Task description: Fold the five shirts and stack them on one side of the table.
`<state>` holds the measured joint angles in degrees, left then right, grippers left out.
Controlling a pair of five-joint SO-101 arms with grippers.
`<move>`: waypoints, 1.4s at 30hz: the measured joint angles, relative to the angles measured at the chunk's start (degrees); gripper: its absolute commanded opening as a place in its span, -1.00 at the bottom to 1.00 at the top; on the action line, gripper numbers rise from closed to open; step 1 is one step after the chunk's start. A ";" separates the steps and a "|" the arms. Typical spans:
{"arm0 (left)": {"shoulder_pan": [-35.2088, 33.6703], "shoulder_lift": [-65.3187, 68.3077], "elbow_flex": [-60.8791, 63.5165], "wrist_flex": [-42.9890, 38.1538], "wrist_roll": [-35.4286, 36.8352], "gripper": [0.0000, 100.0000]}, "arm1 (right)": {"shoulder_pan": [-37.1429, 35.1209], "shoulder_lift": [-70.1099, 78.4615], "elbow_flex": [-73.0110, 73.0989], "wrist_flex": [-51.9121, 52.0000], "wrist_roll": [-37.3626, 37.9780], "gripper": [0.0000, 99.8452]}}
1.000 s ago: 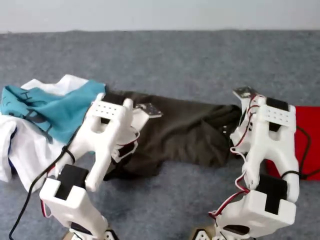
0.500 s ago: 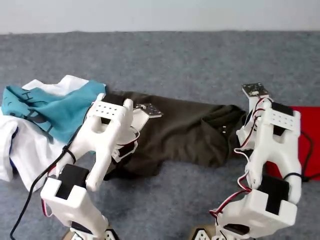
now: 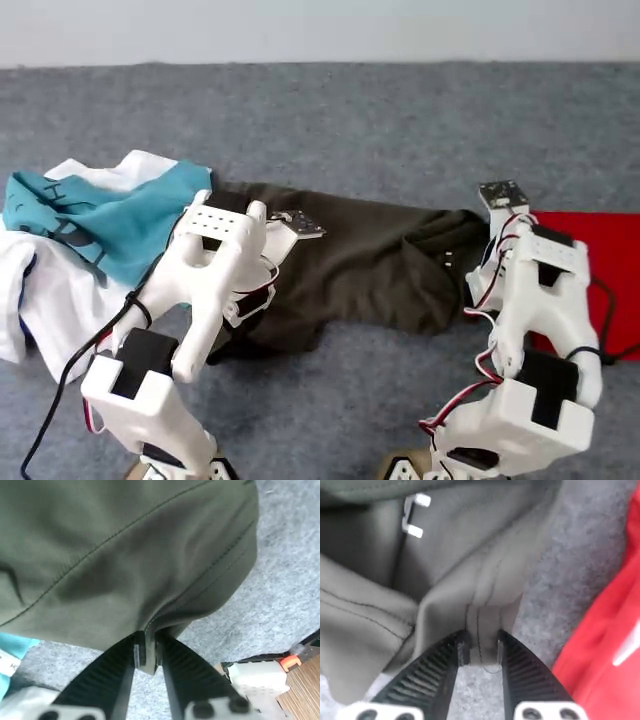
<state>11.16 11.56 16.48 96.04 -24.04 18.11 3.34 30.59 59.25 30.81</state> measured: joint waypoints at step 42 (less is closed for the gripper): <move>0.00 0.00 0.00 0.00 0.00 -0.91 | 17.05 -23.91 7.21 18.20 11.16 -0.77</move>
<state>11.16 11.56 16.48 96.04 -24.04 35.16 -20.57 37.80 77.45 41.98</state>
